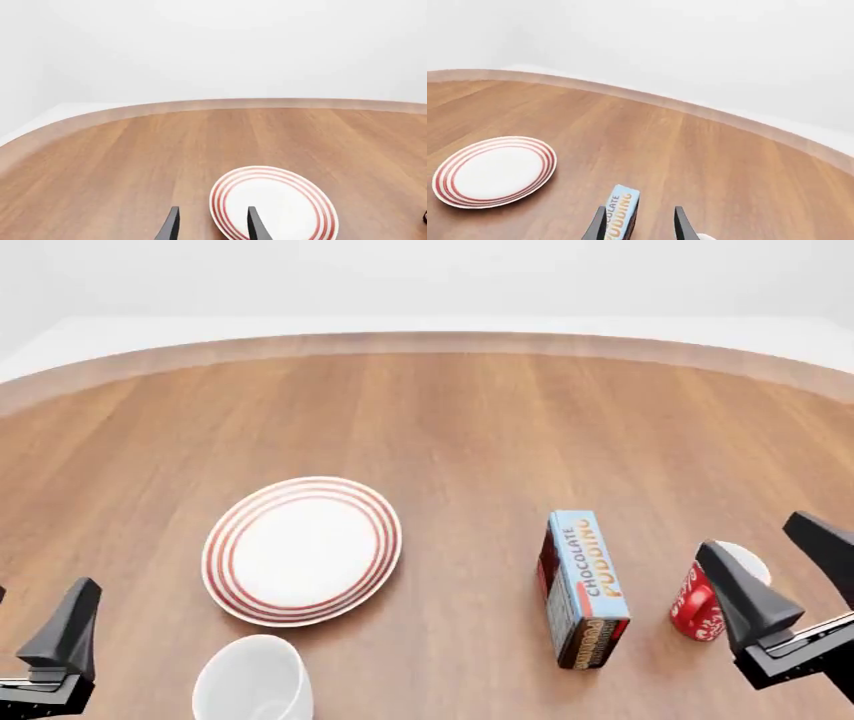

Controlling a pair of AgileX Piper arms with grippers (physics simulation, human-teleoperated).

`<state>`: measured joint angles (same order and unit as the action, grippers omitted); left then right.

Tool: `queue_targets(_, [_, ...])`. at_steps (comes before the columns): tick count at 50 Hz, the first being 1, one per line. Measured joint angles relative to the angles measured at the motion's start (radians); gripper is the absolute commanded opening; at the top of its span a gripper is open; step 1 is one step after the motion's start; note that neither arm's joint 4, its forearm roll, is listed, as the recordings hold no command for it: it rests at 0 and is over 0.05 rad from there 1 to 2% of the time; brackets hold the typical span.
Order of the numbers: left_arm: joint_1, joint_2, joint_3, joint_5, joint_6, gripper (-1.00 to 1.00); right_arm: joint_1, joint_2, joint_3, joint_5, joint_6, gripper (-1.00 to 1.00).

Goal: Pick up the white mug and put it on the plate, and put the chocolate pudding to the right of the plate.

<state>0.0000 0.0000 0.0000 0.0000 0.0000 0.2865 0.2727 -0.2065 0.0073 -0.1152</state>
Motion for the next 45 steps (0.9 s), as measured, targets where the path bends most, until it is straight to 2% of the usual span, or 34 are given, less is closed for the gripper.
queue_targets(45, [0.0, 0.0, 0.0, 0.0, 0.0, 1.0, 0.178, 0.279, -0.296, 0.204, -0.057, 1.0])
